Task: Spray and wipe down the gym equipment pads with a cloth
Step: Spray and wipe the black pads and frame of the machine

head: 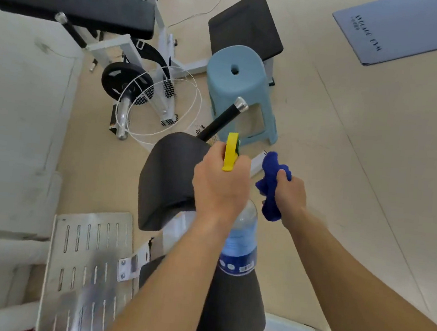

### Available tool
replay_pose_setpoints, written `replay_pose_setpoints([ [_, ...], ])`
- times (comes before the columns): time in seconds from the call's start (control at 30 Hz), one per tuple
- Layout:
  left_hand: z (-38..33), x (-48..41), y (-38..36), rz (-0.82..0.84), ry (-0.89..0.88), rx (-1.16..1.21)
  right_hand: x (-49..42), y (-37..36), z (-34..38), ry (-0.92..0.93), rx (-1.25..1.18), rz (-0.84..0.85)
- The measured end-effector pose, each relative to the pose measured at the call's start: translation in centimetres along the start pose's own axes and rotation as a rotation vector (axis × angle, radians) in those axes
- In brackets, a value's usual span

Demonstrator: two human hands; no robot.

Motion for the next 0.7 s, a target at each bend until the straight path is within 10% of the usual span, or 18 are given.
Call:
replay_pose_setpoints([
  [0.3, 7.1, 7.2, -9.5, -0.449, 0.474, 0.219, -0.1, 1.4, 4.5, 0.213, 0.128, 0.067],
  [0.7, 7.0, 6.3, -6.1, -0.369, 0.45, 0.221, -0.8, -2.2, 2.9, 0.339, 0.315, 0.305],
])
Point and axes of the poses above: each hand's wrist, its own x-axis away from the middle knuckle, its own y-axis out of the back of the hand, z = x × y, the point moved 1 cm from there along -x, towards the middle knuckle, and after that the axes turned 12 degrees about -y, right-handed, at the moved point
